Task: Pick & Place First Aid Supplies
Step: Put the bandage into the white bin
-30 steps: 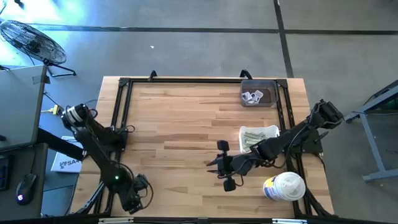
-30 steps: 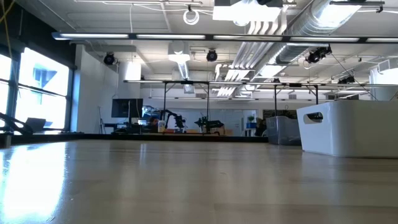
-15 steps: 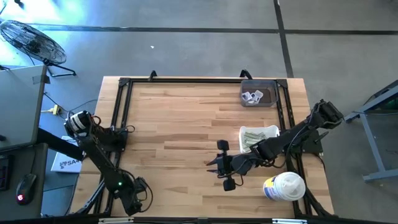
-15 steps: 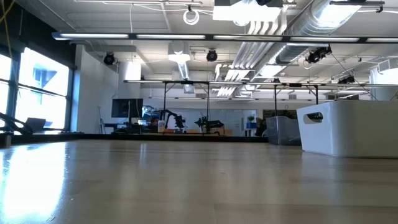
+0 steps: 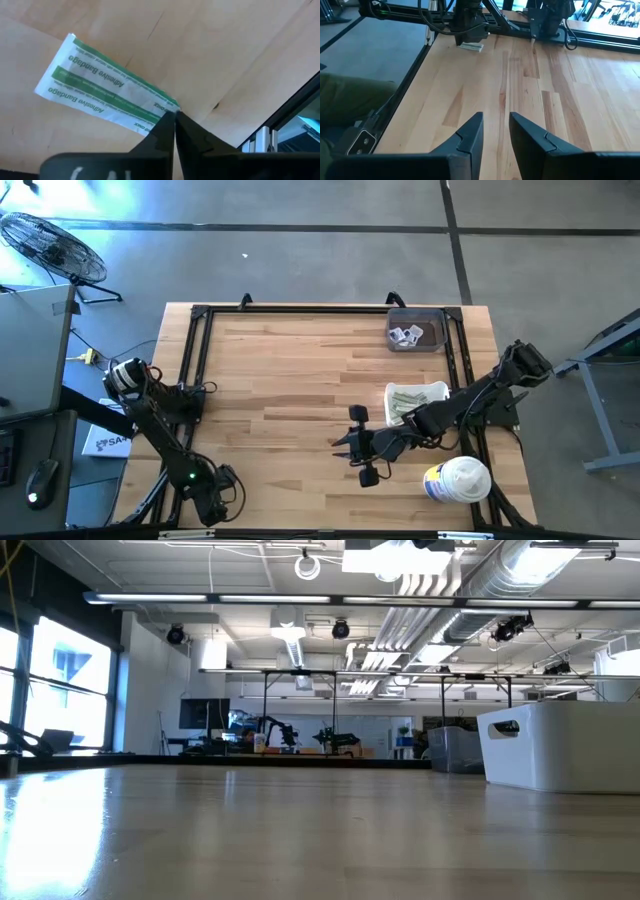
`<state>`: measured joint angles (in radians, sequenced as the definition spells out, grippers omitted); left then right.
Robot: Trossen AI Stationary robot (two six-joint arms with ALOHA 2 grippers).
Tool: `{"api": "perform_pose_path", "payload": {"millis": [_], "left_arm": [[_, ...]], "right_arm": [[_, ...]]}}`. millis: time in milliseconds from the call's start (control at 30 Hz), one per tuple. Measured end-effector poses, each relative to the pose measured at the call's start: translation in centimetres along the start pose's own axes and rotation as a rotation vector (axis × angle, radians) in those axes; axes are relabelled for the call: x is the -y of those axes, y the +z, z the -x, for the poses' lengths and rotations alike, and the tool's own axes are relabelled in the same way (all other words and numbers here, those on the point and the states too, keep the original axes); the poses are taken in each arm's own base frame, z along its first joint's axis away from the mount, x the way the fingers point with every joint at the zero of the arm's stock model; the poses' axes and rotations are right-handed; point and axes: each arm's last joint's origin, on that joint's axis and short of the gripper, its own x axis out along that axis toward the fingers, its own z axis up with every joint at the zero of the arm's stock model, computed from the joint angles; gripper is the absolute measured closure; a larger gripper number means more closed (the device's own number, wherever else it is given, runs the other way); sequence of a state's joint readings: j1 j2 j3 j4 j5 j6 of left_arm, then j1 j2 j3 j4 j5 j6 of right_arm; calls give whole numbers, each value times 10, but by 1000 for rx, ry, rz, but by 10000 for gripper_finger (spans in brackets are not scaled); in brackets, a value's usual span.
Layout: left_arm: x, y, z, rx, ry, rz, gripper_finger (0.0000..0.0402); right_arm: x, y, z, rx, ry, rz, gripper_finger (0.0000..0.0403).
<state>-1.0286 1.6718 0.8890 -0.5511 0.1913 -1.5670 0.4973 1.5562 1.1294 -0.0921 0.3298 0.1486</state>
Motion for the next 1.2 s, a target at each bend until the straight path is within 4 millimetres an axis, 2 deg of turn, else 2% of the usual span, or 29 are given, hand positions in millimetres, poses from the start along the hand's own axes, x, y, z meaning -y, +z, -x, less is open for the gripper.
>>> {"api": "perform_pose_path", "payload": {"millis": [233,567,900,1033,1200], "left_arm": [[8,0,8,52,19,-48,399],[46,0,45,278,-66,-238,401],[45,-3,48,200,-51,-198,398],[45,-3,48,199,-50,-135,371],[37,-5,41,198,-22,-105,307]], "right_arm": [[0,0,0,1,0,-4,316],[-2,4,-1,35,57,-12,315],[-6,-6,-15,0,65,15,315],[-5,-9,-20,-17,55,17,315],[-4,-9,-21,-15,40,17,315]]}}
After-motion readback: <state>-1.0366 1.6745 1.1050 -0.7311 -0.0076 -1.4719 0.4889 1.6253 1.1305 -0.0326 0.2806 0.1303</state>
